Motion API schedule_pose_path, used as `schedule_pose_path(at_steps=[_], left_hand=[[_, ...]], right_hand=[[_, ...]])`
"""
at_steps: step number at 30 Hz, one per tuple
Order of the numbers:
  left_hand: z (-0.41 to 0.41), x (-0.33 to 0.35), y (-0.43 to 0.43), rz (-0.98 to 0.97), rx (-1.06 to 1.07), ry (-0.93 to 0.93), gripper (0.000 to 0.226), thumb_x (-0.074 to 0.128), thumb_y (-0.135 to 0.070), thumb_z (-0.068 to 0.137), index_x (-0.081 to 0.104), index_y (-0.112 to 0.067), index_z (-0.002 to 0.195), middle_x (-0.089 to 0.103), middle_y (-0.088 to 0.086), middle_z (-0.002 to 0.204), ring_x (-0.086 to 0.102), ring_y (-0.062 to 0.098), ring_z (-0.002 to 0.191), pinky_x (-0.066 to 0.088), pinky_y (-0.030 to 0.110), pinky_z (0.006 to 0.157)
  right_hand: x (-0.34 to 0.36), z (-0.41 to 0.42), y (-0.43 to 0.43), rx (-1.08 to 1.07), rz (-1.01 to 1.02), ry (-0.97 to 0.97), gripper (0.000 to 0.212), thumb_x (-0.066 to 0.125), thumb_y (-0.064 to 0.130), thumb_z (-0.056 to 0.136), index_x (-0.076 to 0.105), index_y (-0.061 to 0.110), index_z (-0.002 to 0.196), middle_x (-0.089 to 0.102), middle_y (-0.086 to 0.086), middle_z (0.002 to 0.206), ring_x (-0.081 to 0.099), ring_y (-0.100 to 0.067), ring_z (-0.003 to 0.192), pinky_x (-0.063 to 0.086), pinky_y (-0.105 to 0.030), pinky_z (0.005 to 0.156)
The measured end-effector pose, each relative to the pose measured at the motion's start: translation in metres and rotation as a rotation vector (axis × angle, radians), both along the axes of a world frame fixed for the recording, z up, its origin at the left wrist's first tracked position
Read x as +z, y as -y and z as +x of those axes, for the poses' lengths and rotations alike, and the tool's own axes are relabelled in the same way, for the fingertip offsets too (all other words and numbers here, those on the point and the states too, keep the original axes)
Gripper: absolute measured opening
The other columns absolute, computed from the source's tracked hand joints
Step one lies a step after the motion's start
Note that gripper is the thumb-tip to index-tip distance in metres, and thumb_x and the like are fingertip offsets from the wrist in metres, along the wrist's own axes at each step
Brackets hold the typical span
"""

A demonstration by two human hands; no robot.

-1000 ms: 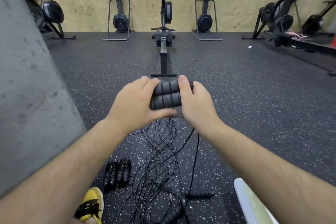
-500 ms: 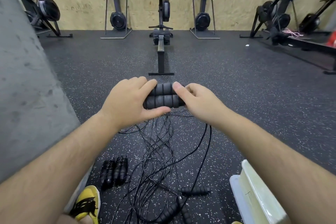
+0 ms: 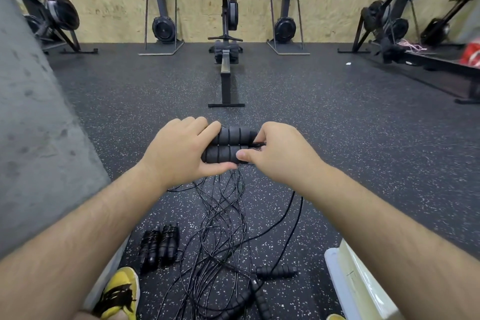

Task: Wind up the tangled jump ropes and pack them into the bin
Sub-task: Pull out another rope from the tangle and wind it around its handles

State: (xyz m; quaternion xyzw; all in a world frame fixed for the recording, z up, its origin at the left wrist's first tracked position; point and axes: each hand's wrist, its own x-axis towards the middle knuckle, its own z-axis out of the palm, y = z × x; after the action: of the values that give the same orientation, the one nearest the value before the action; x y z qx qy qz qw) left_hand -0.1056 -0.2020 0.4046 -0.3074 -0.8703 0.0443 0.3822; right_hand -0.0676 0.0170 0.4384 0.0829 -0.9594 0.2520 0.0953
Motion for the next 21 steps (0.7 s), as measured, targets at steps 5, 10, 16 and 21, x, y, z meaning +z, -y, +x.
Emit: schedule_pose_path(at_steps=[5, 10, 16, 21], left_hand=[[0.0008, -0.0016, -0.0005, -0.007, -0.026, 0.013, 0.073, 0.046, -0.084, 0.083, 0.058, -0.013, 0.094, 0.05, 0.001, 0.078, 0.051, 0.026, 0.067, 0.039, 0.036, 0.058], [0.0029, -0.0017, 0.0005, 0.001, -0.027, 0.039, 0.074, 0.042, -0.086, 0.084, 0.057, -0.014, 0.092, 0.05, 0.0, 0.078, 0.051, 0.026, 0.067, 0.039, 0.037, 0.059], [0.0066, -0.0017, -0.0005, 0.022, -0.008, 0.059, 0.069, 0.05, -0.084, 0.08, 0.057, -0.016, 0.092, 0.049, -0.002, 0.077, 0.053, 0.025, 0.068, 0.037, 0.035, 0.059], [0.0066, -0.0033, -0.0015, 0.052, -0.014, 0.126, 0.065, 0.051, -0.082, 0.078, 0.06, -0.018, 0.087, 0.048, -0.004, 0.073, 0.055, 0.025, 0.065, 0.041, 0.034, 0.057]], right_hand=[[0.0019, 0.0016, 0.0024, 0.042, 0.009, -0.034, 0.034, 0.076, 0.042, 0.083, 0.056, 0.02, 0.098, 0.06, 0.006, 0.091, 0.056, -0.018, 0.09, 0.041, -0.031, 0.072], [0.004, 0.0025, 0.0029, 0.088, -0.026, -0.026, 0.025, 0.073, 0.038, 0.082, 0.062, 0.019, 0.096, 0.059, 0.009, 0.079, 0.057, -0.016, 0.079, 0.043, -0.028, 0.067], [0.0049, -0.0006, 0.0037, 0.142, 0.032, -0.07, 0.011, 0.064, 0.033, 0.09, 0.069, 0.023, 0.094, 0.056, 0.011, 0.072, 0.055, -0.016, 0.077, 0.04, -0.027, 0.067], [0.0056, 0.0018, 0.0042, 0.327, 0.325, -0.247, 0.015, 0.055, 0.031, 0.095, 0.065, 0.021, 0.1, 0.063, 0.004, 0.091, 0.059, -0.024, 0.092, 0.046, -0.035, 0.076]])
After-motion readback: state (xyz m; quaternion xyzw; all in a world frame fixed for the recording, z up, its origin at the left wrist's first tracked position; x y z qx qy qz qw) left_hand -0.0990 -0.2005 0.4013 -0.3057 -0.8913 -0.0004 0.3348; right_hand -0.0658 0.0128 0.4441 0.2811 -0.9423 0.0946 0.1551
